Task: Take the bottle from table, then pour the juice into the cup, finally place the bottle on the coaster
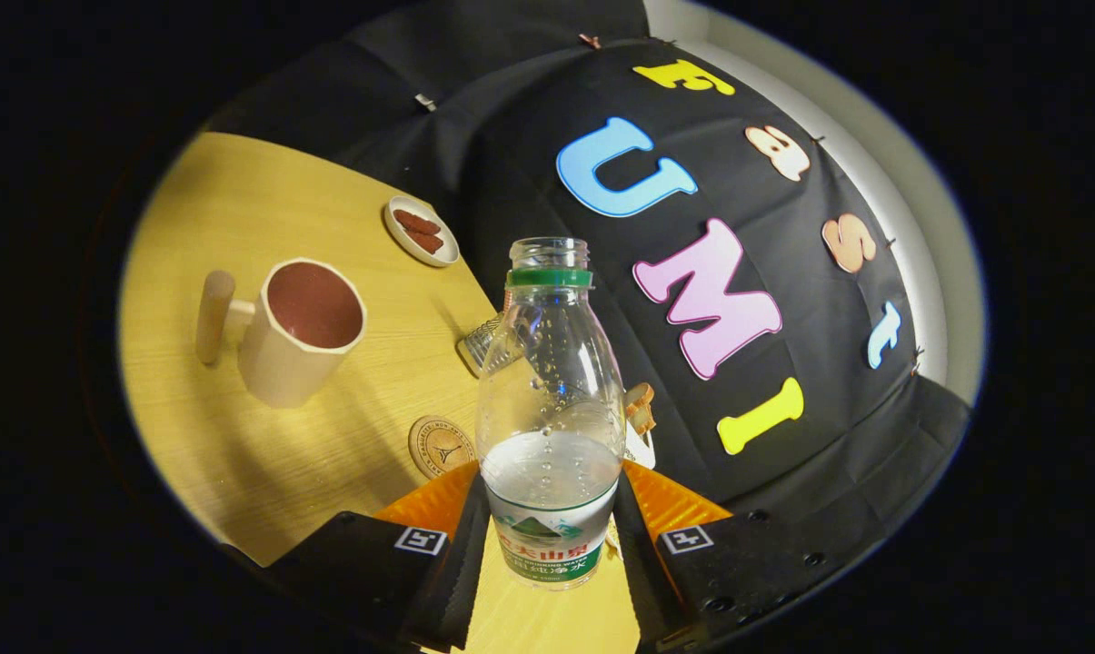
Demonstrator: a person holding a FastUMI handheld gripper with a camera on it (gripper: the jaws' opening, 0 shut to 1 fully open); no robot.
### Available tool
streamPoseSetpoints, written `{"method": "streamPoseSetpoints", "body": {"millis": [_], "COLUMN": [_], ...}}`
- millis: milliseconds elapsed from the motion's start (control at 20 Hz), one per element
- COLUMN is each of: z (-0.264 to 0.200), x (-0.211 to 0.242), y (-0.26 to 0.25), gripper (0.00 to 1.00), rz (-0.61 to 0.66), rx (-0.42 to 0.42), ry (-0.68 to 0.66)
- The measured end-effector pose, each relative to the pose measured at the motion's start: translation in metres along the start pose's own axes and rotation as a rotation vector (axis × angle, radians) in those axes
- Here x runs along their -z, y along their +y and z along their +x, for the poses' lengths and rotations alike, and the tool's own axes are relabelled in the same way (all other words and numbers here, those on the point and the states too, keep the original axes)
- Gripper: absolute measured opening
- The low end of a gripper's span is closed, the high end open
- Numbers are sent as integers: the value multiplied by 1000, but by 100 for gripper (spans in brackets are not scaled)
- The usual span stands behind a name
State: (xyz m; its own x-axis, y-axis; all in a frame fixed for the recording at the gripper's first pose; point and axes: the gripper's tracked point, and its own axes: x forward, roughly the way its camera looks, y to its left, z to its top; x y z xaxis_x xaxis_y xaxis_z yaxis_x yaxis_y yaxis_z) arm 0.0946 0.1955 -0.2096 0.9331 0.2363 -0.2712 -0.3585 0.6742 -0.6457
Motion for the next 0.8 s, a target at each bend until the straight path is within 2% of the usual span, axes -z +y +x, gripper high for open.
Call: {"method": "streamPoseSetpoints", "body": {"millis": [450,800], "z": [11,16], "x": [2,-5], "y": [27,30], "gripper": [70,70], "rz": [-195,-346], "rx": [-49,-39], "ry": [35,35]}}
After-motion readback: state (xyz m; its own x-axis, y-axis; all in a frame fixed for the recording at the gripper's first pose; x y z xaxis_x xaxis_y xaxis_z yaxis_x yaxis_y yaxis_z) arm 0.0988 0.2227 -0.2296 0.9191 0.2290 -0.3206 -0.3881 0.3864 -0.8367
